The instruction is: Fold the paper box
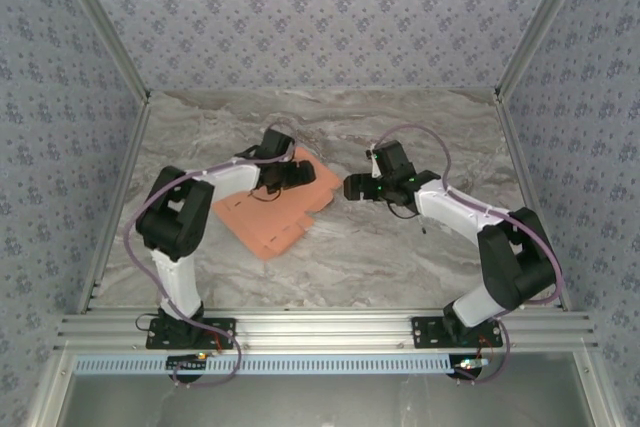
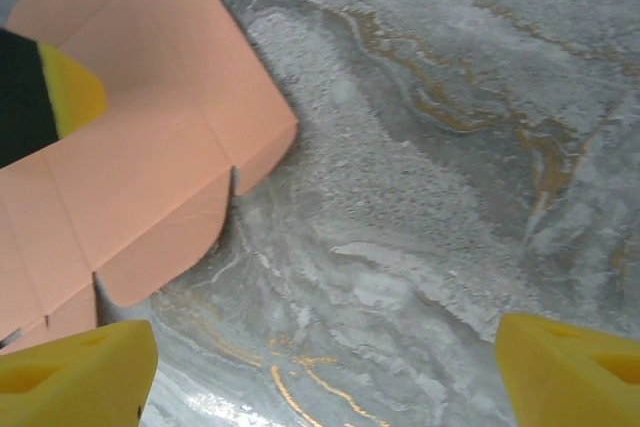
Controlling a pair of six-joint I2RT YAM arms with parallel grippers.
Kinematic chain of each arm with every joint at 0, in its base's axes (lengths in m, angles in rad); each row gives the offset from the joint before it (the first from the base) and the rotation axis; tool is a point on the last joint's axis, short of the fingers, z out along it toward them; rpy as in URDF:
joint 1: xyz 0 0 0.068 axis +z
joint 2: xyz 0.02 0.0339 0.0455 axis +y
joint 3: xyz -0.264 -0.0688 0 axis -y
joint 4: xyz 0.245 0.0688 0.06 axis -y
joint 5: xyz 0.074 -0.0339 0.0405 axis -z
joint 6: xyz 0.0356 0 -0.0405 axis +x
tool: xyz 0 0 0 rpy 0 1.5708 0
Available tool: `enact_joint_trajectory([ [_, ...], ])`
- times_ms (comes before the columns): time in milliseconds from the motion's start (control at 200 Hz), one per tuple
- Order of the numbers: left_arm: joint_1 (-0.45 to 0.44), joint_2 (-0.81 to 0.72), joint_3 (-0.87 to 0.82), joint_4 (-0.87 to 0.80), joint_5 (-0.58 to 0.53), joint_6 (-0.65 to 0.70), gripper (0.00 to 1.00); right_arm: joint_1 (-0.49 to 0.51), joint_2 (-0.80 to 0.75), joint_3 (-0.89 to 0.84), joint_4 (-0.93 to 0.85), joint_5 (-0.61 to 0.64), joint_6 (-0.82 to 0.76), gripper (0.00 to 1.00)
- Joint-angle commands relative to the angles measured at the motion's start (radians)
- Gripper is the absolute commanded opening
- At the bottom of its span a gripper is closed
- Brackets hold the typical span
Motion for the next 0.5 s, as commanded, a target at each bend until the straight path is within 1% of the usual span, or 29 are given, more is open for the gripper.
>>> enact_joint_trajectory([
  [0,-0.012,0.041,0.122,-0.052,0.040,-0.019,0.84,-0.041,-0.042,-0.014,-0.009,-0.081,0.052,0.87],
  [95,-0.012,0.004,0.156,-0.075,0.014,0.009,0.84,-0.046,-0.035,-0.013,-0.015,-0.108,0.063,0.82],
  [205,-0.010,-0.077,0.116,-0.117,-0.035,0.056,0.84,-0.042,-0.015,-0.017,-0.003,-0.112,0.075,0.77],
  [280,-0.010,-0.153,0.026,-0.126,-0.054,0.086,0.83,-0.046,0.005,-0.018,0.019,-0.132,0.086,0.75],
  [365,-0.012,-0.248,-0.107,-0.128,-0.060,0.104,0.80,-0.040,0.042,-0.006,0.041,-0.151,0.093,0.73],
  [495,-0.056,-0.378,-0.288,-0.132,-0.085,0.137,0.75,-0.018,0.134,0.049,0.057,-0.187,0.101,0.69],
])
